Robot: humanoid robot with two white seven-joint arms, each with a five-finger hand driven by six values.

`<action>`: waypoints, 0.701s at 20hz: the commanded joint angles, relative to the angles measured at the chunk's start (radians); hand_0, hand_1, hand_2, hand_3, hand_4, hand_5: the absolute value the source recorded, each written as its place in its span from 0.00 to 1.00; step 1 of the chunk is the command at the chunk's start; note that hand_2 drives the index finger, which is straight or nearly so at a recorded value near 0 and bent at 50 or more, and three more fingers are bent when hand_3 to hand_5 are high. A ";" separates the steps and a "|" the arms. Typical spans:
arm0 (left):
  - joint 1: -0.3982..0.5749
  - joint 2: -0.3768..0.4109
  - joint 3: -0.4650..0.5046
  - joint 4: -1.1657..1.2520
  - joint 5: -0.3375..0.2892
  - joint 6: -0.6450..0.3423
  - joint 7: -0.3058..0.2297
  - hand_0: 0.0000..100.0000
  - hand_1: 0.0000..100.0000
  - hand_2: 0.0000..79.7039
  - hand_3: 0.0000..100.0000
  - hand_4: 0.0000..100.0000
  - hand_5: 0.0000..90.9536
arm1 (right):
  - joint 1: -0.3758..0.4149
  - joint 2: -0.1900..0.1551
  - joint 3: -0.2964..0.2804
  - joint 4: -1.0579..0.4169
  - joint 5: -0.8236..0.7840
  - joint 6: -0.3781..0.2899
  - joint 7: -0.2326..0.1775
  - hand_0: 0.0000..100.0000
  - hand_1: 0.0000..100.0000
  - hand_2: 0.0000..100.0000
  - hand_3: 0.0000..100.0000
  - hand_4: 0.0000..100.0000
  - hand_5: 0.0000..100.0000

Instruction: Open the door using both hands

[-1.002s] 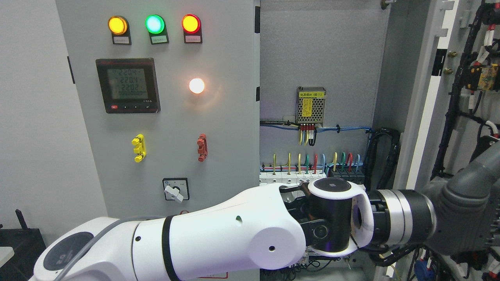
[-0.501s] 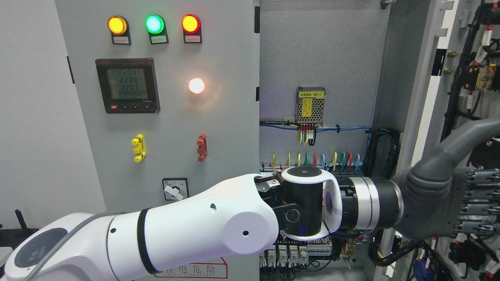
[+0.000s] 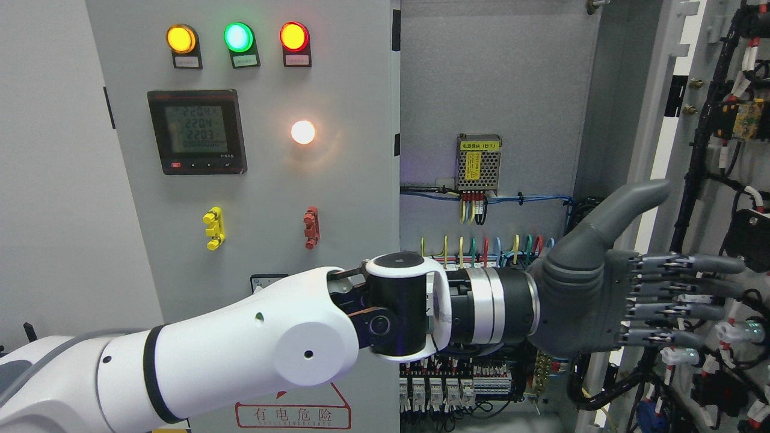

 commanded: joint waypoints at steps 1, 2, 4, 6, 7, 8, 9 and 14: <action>0.143 0.211 0.050 -0.109 -0.115 0.045 -0.061 0.00 0.00 0.00 0.00 0.03 0.00 | 0.000 0.000 0.000 0.000 0.000 0.001 0.000 0.11 0.00 0.00 0.00 0.00 0.00; 0.183 0.231 0.076 -0.120 -0.141 0.068 -0.072 0.00 0.00 0.00 0.00 0.03 0.00 | 0.000 0.000 0.000 0.000 0.000 0.001 0.000 0.11 0.00 0.00 0.00 0.00 0.00; 0.266 0.273 0.144 -0.134 -0.178 0.104 -0.090 0.00 0.00 0.00 0.00 0.03 0.00 | 0.000 0.000 0.000 0.000 0.000 0.001 0.000 0.11 0.00 0.00 0.00 0.00 0.00; 0.337 0.316 0.201 -0.155 -0.207 0.145 -0.119 0.00 0.00 0.00 0.00 0.03 0.00 | 0.000 0.000 0.000 0.000 0.000 0.001 0.000 0.11 0.00 0.00 0.00 0.00 0.00; 0.381 0.345 0.230 -0.174 -0.226 0.167 -0.136 0.00 0.00 0.00 0.00 0.03 0.00 | 0.000 0.000 0.000 0.000 0.000 0.001 0.000 0.11 0.00 0.00 0.00 0.00 0.00; 0.432 0.381 0.257 -0.190 -0.252 0.182 -0.159 0.00 0.00 0.00 0.00 0.03 0.00 | 0.001 0.000 0.000 0.000 0.000 0.001 0.000 0.11 0.00 0.00 0.00 0.00 0.00; 0.482 0.407 0.276 -0.201 -0.285 0.185 -0.185 0.00 0.00 0.00 0.00 0.03 0.00 | 0.000 0.000 0.000 0.000 0.000 0.001 0.000 0.11 0.00 0.00 0.00 0.00 0.00; 0.705 0.475 0.360 -0.206 -0.440 0.185 -0.271 0.00 0.00 0.00 0.00 0.03 0.00 | 0.000 0.000 0.000 0.000 0.000 0.001 0.000 0.11 0.00 0.00 0.00 0.00 0.00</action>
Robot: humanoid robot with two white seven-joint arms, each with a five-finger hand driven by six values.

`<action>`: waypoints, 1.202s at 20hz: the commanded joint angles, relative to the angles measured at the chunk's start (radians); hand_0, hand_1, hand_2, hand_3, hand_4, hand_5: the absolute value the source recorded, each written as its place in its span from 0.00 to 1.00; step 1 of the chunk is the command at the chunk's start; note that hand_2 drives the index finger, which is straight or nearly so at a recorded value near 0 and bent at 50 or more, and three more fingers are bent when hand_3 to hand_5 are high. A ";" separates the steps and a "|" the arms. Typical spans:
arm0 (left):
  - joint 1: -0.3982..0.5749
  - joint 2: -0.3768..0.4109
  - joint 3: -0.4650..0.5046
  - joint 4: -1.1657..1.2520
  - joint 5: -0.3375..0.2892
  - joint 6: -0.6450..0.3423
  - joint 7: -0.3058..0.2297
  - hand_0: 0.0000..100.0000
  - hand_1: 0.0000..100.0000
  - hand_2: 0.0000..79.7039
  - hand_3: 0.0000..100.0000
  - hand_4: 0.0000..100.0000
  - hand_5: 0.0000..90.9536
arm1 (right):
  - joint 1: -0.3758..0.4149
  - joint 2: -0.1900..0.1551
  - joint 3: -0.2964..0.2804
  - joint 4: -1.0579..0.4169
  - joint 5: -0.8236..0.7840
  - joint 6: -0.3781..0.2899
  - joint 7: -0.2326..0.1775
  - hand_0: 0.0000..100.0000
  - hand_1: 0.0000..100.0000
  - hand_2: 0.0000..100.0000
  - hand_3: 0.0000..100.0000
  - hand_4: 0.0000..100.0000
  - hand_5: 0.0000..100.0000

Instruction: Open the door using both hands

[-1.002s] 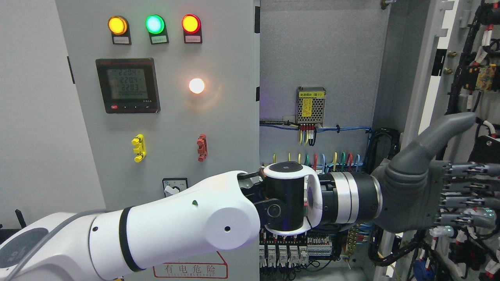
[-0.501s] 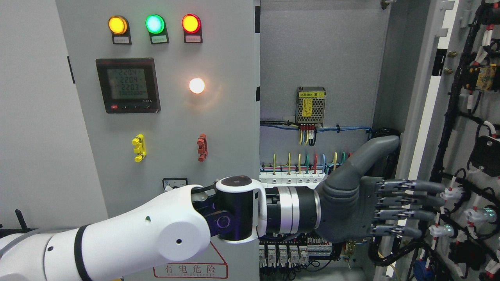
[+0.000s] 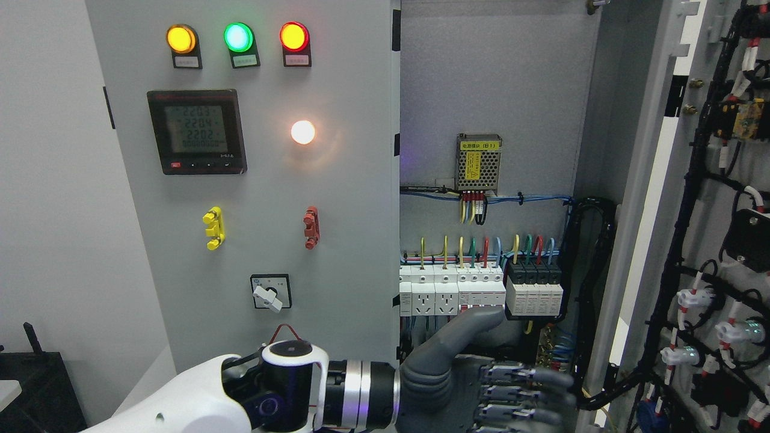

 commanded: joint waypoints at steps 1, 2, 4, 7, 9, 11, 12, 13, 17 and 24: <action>0.294 0.221 0.208 -0.081 -0.174 0.006 -0.057 0.00 0.00 0.00 0.00 0.03 0.00 | 0.000 0.000 0.000 0.000 0.000 0.001 0.000 0.11 0.00 0.00 0.00 0.00 0.00; 0.346 0.229 0.236 -0.083 -0.206 0.006 -0.074 0.00 0.00 0.00 0.00 0.03 0.00 | 0.000 0.000 0.000 0.000 0.000 0.001 0.000 0.11 0.00 0.00 0.00 0.00 0.00; 0.442 0.234 0.291 -0.083 -0.254 0.006 -0.097 0.00 0.00 0.00 0.00 0.03 0.00 | 0.001 0.000 0.000 0.000 0.000 0.001 0.000 0.11 0.00 0.00 0.00 0.00 0.00; 0.583 0.255 0.369 -0.081 -0.289 0.004 -0.103 0.00 0.00 0.00 0.00 0.03 0.00 | 0.000 0.000 0.000 0.000 0.000 0.001 0.000 0.11 0.00 0.00 0.00 0.00 0.00; 0.684 0.272 0.423 -0.083 -0.321 -0.005 -0.103 0.00 0.00 0.00 0.00 0.03 0.00 | 0.000 0.000 0.000 0.000 0.000 0.001 0.000 0.11 0.00 0.00 0.00 0.00 0.00; 0.765 0.278 0.467 -0.083 -0.343 -0.010 -0.103 0.00 0.00 0.00 0.00 0.03 0.00 | 0.000 0.000 0.000 0.000 0.000 0.001 0.000 0.11 0.00 0.00 0.00 0.00 0.00; 0.816 0.281 0.498 -0.083 -0.361 -0.010 -0.103 0.00 0.00 0.00 0.00 0.03 0.00 | 0.000 0.000 0.000 0.000 0.000 0.001 0.000 0.11 0.00 0.00 0.00 0.00 0.00; 0.848 0.286 0.513 -0.083 -0.378 -0.010 -0.103 0.00 0.00 0.00 0.00 0.03 0.00 | 0.000 0.000 0.000 0.000 0.000 0.001 0.000 0.11 0.00 0.00 0.00 0.00 0.00; 1.038 0.292 0.582 -0.069 -0.487 -0.052 -0.105 0.00 0.00 0.00 0.00 0.03 0.00 | 0.000 0.000 0.000 0.000 0.000 0.001 0.000 0.11 0.00 0.00 0.00 0.00 0.00; 1.246 0.294 0.659 0.035 -0.587 -0.063 -0.105 0.00 0.00 0.00 0.00 0.03 0.00 | 0.000 0.000 0.000 0.000 0.000 0.001 0.000 0.11 0.00 0.00 0.00 0.00 0.00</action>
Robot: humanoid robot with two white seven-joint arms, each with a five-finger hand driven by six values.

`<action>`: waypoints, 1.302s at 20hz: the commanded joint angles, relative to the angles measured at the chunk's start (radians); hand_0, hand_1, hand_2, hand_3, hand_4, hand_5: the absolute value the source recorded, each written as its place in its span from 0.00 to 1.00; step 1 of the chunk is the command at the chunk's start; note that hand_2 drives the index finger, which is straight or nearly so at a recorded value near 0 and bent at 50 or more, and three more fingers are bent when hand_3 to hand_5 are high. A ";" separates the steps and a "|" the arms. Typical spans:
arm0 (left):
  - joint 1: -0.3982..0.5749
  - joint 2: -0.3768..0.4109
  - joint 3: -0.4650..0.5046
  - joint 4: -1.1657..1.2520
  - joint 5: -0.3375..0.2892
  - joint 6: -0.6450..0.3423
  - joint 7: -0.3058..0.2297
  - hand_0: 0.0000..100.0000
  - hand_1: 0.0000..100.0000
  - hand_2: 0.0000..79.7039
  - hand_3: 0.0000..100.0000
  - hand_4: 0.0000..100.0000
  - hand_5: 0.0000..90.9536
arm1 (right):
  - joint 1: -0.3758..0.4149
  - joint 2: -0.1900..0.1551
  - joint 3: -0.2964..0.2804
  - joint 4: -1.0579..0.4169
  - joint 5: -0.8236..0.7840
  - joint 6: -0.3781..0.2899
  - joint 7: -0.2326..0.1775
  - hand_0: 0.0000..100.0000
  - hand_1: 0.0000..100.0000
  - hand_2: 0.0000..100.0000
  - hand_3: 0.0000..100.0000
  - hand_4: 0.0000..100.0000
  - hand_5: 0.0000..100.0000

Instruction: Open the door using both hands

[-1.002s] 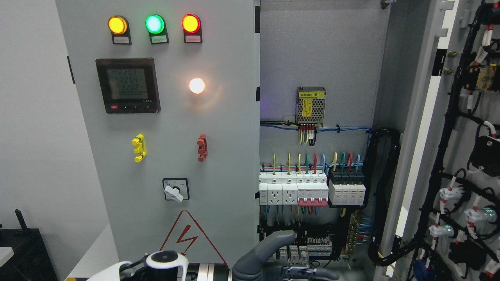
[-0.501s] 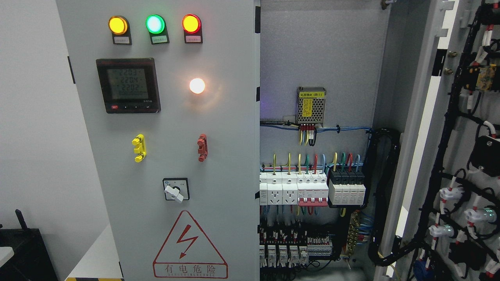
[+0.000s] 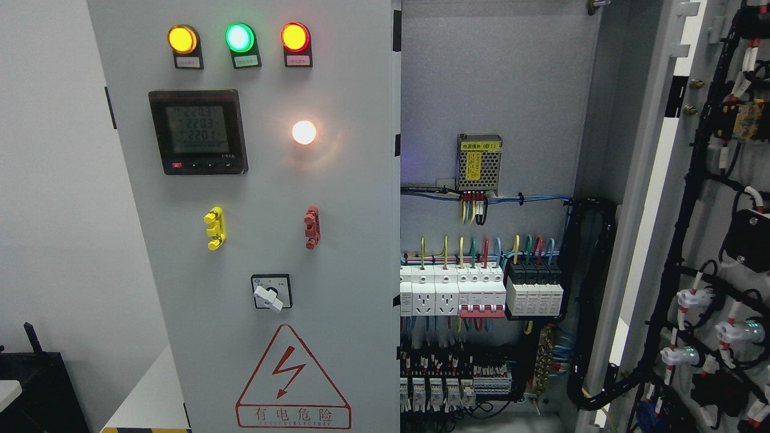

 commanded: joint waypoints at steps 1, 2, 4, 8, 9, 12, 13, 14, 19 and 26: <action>0.212 0.044 0.175 0.116 -0.119 -0.011 -0.001 0.00 0.00 0.00 0.00 0.03 0.00 | 0.000 0.000 0.000 0.000 0.000 0.001 0.000 0.11 0.00 0.00 0.00 0.00 0.00; 0.232 0.042 0.175 0.142 -0.135 -0.026 -0.006 0.00 0.00 0.00 0.00 0.03 0.00 | 0.000 0.000 0.000 0.000 0.000 0.001 0.000 0.11 0.00 0.00 0.00 0.00 0.00; 0.277 0.044 0.175 0.190 -0.158 -0.071 -0.011 0.00 0.00 0.00 0.00 0.03 0.00 | 0.000 0.000 0.000 0.000 0.000 0.001 0.000 0.11 0.00 0.00 0.00 0.00 0.00; 0.321 0.039 0.169 0.322 -0.213 -0.111 -0.011 0.00 0.00 0.00 0.00 0.03 0.00 | 0.000 0.000 0.000 0.000 0.000 0.001 0.000 0.11 0.00 0.00 0.00 0.00 0.00; 0.329 0.036 0.166 0.361 -0.228 -0.117 -0.011 0.00 0.00 0.00 0.00 0.03 0.00 | 0.000 0.000 0.000 0.000 0.000 0.001 0.000 0.11 0.00 0.00 0.00 0.00 0.00; 0.351 0.012 0.155 0.486 -0.306 -0.137 -0.009 0.00 0.00 0.00 0.00 0.03 0.00 | 0.000 0.000 0.000 0.000 0.000 0.001 0.000 0.11 0.00 0.00 0.00 0.00 0.00; 0.358 -0.016 0.157 0.519 -0.343 -0.149 -0.009 0.00 0.00 0.00 0.00 0.03 0.00 | 0.000 0.000 0.000 0.000 0.000 0.001 0.000 0.11 0.00 0.00 0.00 0.00 0.00; 0.360 -0.039 0.157 0.567 -0.386 -0.169 -0.009 0.00 0.00 0.00 0.00 0.03 0.00 | 0.000 0.000 0.000 0.000 0.000 0.001 0.000 0.11 0.00 0.00 0.00 0.00 0.00; 0.355 -0.172 0.160 0.820 -0.527 -0.216 -0.009 0.00 0.00 0.00 0.00 0.03 0.00 | 0.000 0.000 0.000 0.000 0.000 0.001 0.000 0.11 0.00 0.00 0.00 0.00 0.00; 0.334 -0.378 0.169 1.166 -0.575 -0.271 0.000 0.00 0.00 0.00 0.00 0.03 0.00 | 0.000 0.000 0.000 0.000 0.000 0.001 0.000 0.11 0.00 0.00 0.00 0.00 0.00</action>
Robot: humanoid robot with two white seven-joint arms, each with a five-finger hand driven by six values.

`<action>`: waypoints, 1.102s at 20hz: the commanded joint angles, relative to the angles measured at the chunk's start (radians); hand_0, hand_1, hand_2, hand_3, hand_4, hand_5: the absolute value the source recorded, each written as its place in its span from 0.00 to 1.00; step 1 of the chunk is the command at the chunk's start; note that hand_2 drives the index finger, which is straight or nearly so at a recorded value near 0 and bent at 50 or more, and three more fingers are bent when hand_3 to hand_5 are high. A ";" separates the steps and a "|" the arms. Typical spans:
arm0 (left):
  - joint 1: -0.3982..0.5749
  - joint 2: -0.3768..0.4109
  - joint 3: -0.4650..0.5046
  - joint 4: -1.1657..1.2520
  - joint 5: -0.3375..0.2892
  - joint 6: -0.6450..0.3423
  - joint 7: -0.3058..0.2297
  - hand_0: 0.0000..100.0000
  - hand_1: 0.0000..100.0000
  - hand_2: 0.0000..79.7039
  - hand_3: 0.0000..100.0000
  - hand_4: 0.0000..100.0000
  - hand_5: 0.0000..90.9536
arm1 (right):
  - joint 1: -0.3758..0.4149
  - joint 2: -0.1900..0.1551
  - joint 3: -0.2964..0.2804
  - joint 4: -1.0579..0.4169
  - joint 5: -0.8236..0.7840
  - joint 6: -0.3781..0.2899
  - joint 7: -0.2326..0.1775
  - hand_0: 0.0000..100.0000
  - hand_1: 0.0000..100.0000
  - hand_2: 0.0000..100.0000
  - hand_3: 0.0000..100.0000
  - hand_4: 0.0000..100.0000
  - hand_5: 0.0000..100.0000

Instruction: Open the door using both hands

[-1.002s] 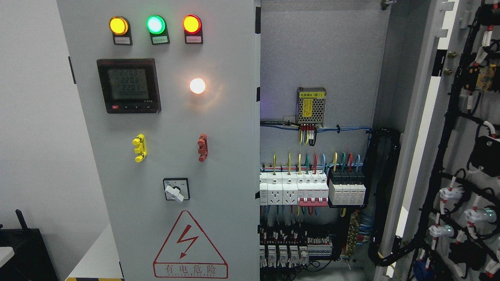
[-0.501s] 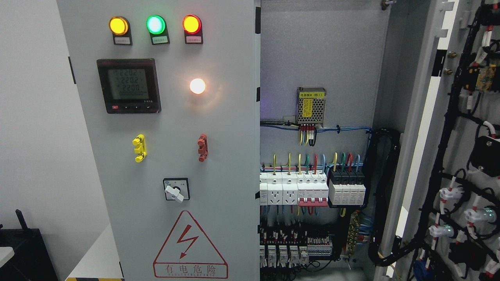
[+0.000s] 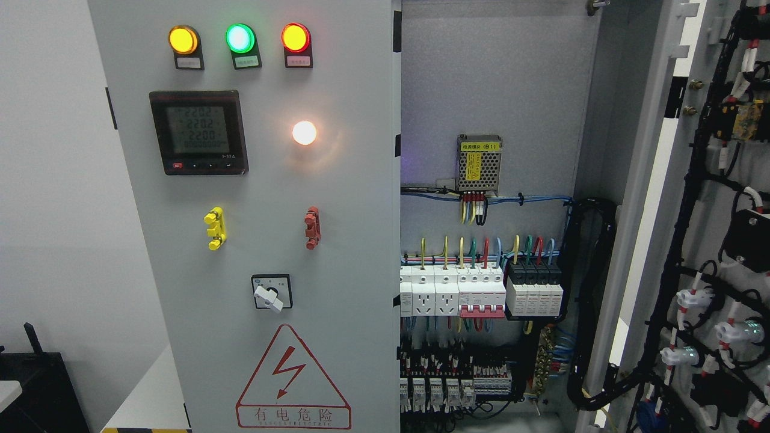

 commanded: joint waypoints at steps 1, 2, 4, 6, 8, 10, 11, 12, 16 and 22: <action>-0.019 -0.267 0.025 0.532 -0.083 -0.067 0.002 0.00 0.00 0.00 0.00 0.03 0.00 | 0.000 0.000 0.000 0.000 0.000 0.001 0.000 0.11 0.00 0.00 0.00 0.00 0.00; -0.022 -0.293 0.025 0.584 -0.084 -0.091 0.003 0.00 0.00 0.00 0.00 0.03 0.00 | 0.000 0.000 0.000 0.000 0.000 0.001 0.000 0.11 0.00 0.00 0.00 0.00 0.00; -0.022 -0.342 0.028 0.670 -0.084 -0.148 0.003 0.00 0.00 0.00 0.00 0.03 0.00 | 0.000 0.000 0.000 0.000 0.000 0.001 0.000 0.11 0.00 0.00 0.00 0.00 0.00; -0.022 -0.388 0.039 0.741 -0.086 -0.222 0.005 0.00 0.00 0.00 0.00 0.03 0.00 | 0.000 0.000 0.000 0.000 0.000 0.001 0.000 0.11 0.00 0.00 0.00 0.00 0.00; -0.028 -0.443 0.041 0.819 -0.089 -0.272 0.022 0.00 0.00 0.00 0.00 0.03 0.00 | 0.000 0.000 0.000 0.000 0.000 0.001 0.000 0.11 0.00 0.00 0.00 0.00 0.00; -0.051 -0.491 0.044 0.894 -0.089 -0.295 0.046 0.00 0.00 0.00 0.00 0.03 0.00 | 0.000 0.000 0.000 0.000 0.000 0.001 0.000 0.11 0.00 0.00 0.00 0.00 0.00; -0.053 -0.515 0.048 0.917 -0.090 -0.305 0.065 0.00 0.00 0.00 0.00 0.03 0.00 | 0.000 0.000 0.000 0.000 0.000 0.001 0.000 0.11 0.00 0.00 0.00 0.00 0.00; -0.053 -0.532 0.050 0.929 -0.092 -0.312 0.095 0.00 0.00 0.00 0.00 0.03 0.00 | 0.000 0.000 0.000 0.000 0.000 0.001 0.000 0.11 0.00 0.00 0.00 0.00 0.00; -0.079 -0.623 0.132 0.994 -0.217 -0.312 0.203 0.00 0.00 0.00 0.00 0.03 0.00 | 0.000 0.000 0.000 0.000 0.000 0.001 0.000 0.11 0.00 0.00 0.00 0.00 0.00; -0.081 -0.660 0.255 1.005 -0.339 -0.311 0.217 0.00 0.00 0.00 0.00 0.03 0.00 | 0.000 0.000 -0.002 0.000 -0.002 0.001 0.000 0.11 0.00 0.00 0.00 0.00 0.00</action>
